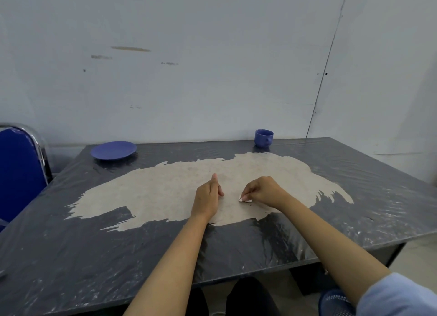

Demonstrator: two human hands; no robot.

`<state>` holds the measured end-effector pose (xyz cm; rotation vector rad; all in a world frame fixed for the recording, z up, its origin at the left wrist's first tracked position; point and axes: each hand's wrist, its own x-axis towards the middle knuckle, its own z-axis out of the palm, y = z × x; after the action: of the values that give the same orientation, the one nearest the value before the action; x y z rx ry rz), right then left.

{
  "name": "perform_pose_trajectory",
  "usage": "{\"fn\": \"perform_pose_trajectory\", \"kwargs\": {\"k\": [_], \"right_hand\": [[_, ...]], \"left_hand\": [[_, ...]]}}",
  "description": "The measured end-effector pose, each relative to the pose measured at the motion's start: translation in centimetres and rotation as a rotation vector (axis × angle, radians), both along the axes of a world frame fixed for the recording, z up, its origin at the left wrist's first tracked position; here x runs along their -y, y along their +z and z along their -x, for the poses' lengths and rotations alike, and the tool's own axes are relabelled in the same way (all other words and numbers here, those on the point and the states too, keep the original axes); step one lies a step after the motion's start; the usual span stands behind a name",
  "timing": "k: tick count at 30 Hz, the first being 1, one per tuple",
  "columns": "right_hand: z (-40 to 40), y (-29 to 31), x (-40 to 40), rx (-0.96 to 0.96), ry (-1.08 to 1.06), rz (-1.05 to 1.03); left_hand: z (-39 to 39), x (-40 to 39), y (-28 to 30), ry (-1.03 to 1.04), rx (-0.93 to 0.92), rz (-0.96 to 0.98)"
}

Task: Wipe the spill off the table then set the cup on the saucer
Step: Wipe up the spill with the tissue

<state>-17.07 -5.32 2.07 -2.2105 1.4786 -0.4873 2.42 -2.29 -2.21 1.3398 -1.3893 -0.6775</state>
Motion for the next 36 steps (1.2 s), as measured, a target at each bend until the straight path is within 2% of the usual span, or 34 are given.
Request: {"fn": "perform_pose_trajectory", "kwargs": {"k": [9,17,26,31,36], "right_hand": [[0.5,-0.1,-2.0,-0.030,-0.045,0.064],[-0.2,-0.3,-2.8,-0.062,-0.116,0.034],[-2.2,-1.9,-4.3,-0.008,-0.273,0.178],[-3.3,-3.1,-5.4,0.098,-0.401,0.248],[-4.4,-3.2,-5.5,0.179,-0.426,0.274]], "left_hand": [[0.1,-0.5,0.4,0.001,0.038,-0.001],[0.2,-0.7,0.6,0.001,0.078,-0.006],[0.2,-0.6,0.6,0.005,0.119,-0.013],[0.2,-0.6,0.4,0.001,0.123,0.006],[0.1,-0.4,0.1,-0.002,0.068,0.021]]}}
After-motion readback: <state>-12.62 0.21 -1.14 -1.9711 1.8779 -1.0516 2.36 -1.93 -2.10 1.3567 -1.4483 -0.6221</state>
